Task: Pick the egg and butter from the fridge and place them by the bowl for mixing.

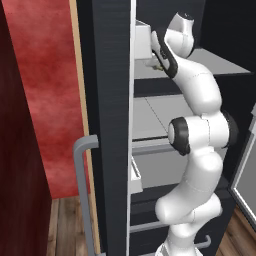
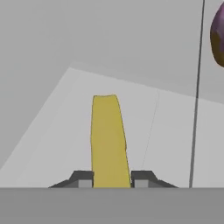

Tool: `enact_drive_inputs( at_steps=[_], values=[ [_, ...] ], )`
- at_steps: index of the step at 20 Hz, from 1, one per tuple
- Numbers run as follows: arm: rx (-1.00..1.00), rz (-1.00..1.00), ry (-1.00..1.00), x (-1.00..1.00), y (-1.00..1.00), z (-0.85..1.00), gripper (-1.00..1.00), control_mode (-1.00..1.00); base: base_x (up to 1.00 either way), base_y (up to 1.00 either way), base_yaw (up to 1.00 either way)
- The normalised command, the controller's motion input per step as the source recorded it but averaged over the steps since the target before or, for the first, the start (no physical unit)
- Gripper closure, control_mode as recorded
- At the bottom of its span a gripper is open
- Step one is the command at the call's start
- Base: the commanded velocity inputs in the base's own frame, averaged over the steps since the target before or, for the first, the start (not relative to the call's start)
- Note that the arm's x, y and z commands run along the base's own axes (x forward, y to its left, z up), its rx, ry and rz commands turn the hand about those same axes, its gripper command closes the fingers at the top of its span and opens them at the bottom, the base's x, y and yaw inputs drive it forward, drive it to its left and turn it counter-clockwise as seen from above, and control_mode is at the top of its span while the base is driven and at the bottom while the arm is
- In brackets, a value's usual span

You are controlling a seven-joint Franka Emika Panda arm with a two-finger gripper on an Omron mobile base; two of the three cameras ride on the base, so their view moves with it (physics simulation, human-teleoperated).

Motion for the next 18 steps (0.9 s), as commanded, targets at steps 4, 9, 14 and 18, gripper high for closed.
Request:
enact_drive_inputs(
  at_steps=[4, 9, 14, 18],
  values=[
    [0.00, -0.12, 0.00, -0.67, -0.24, -0.36, 1.00, -1.00, 0.00, 0.00, 0.00],
    [0.00, -0.16, -0.02, -0.72, -0.23, -0.13, 1.00, -1.00, 0.00, 0.00, 0.00],
    [0.01, -0.26, 0.00, -0.78, -0.16, 0.00, 1.00, -1.00, 0.00, 0.00, 0.00],
    [0.00, -0.27, 0.00, -0.78, -0.08, 0.00, 1.00, -1.00, 0.00, 0.00, 0.00]
  ],
)
